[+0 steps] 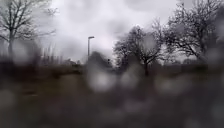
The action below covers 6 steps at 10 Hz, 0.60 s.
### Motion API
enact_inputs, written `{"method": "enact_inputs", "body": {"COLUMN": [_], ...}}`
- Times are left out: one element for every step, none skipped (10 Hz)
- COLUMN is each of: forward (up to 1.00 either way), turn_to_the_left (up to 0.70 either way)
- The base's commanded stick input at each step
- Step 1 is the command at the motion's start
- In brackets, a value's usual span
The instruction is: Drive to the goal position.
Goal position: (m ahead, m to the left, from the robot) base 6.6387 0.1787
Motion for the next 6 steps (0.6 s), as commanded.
{"method": "enact_inputs", "body": {"forward": [1.00, 1.00, 1.00, 1.00, 1.00, 1.00], "turn_to_the_left": [0.00, 0.00, 0.00, 0.00, 0.00, 0.00]}}
